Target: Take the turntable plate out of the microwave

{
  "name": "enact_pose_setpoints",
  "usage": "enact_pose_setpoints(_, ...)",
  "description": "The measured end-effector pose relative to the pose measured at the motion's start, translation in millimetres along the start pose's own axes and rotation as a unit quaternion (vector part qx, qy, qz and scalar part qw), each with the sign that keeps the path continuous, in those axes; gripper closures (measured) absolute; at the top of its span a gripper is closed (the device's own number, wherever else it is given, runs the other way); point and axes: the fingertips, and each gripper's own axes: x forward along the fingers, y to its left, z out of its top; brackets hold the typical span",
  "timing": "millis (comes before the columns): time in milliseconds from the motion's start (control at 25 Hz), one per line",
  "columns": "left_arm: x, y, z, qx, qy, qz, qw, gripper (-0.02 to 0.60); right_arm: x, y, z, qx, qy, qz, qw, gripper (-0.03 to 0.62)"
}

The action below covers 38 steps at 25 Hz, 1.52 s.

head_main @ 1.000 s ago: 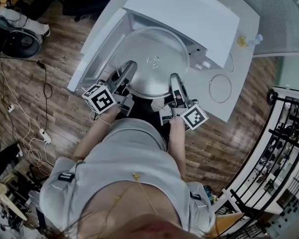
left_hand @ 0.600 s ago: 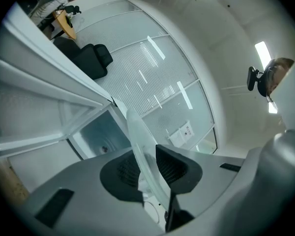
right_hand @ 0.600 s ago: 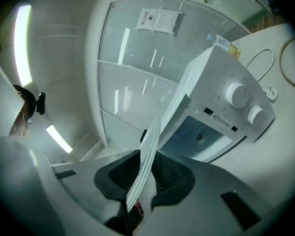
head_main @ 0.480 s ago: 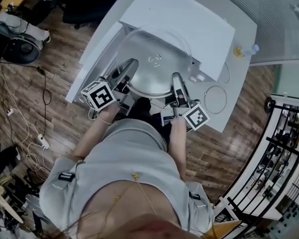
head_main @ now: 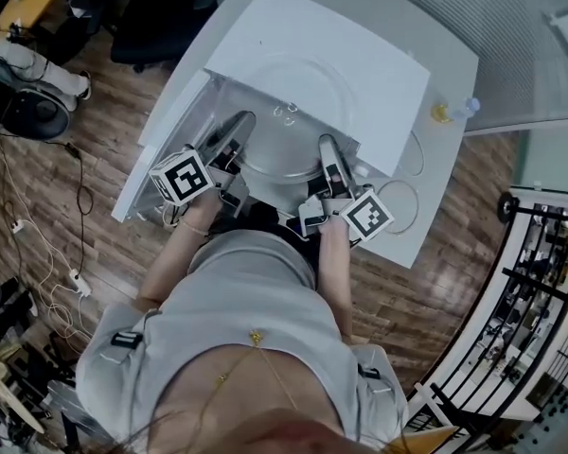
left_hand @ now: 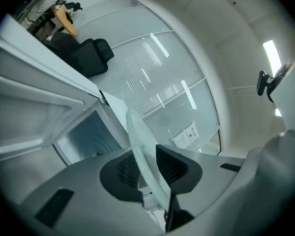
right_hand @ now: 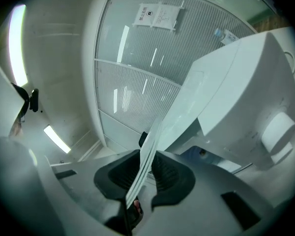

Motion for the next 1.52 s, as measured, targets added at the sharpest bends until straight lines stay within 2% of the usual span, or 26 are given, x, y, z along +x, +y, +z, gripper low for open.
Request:
enact_pose_setpoints(160, 13, 6, 2, 0.001, 0.007, 0.009, 0.9999, 0.479, 6, -8, 7, -0.001, -0.002, -0.01, 1.0, 0.511)
enact_pose_setpoints(560, 36, 18, 1, -0.016, 0.063, 0.017, 0.9977, 0.479, 11, -18, 13, -0.002, -0.029, -0.059, 0.998, 0.507)
enact_pose_setpoints(760, 43, 18, 1, -0.007, 0.088, 0.012, 0.9961, 0.477, 7, -21, 12, 0.004, -0.034, -0.082, 0.996, 0.507)
enact_pose_setpoints(840, 45, 17, 0, 0.001, 0.095, 0.01, 0.9955, 0.479, 4, -25, 7, 0.01, -0.031, -0.106, 0.994, 0.5)
enact_pose_setpoints(920, 48, 19, 1, -0.005, 0.096, 0.011, 0.9953, 0.477, 6, -28, 5, 0.003, -0.035, -0.12, 0.992, 0.487)
enact_pose_setpoints(1040, 51, 25, 4, -0.035, 0.088, 0.012, 0.9954, 0.485, 10, -32, 5, -0.014, -0.035, -0.131, 0.991, 0.478)
enact_pose_setpoints(1160, 52, 26, 5, -0.036, 0.087, 0.008, 0.9955, 0.485, 7, -37, 2, -0.024, -0.026, -0.145, 0.989, 0.475)
enact_pose_setpoints(1320, 52, 27, 7, -0.046, 0.083, 0.007, 0.9955, 0.485, 7, -35, -1, -0.023, -0.031, -0.138, 0.99, 0.421)
enact_pose_setpoints(1400, 53, 27, 6, -0.051, 0.082, 0.006, 0.9953, 0.485, 5, -35, -4, -0.029, -0.025, -0.14, 0.989, 0.368)
enact_pose_setpoints(1520, 53, 24, 5, -0.039, 0.085, -0.001, 0.9956, 0.485, -3, -32, -11, -0.035, -0.012, -0.135, 0.99, 0.365)
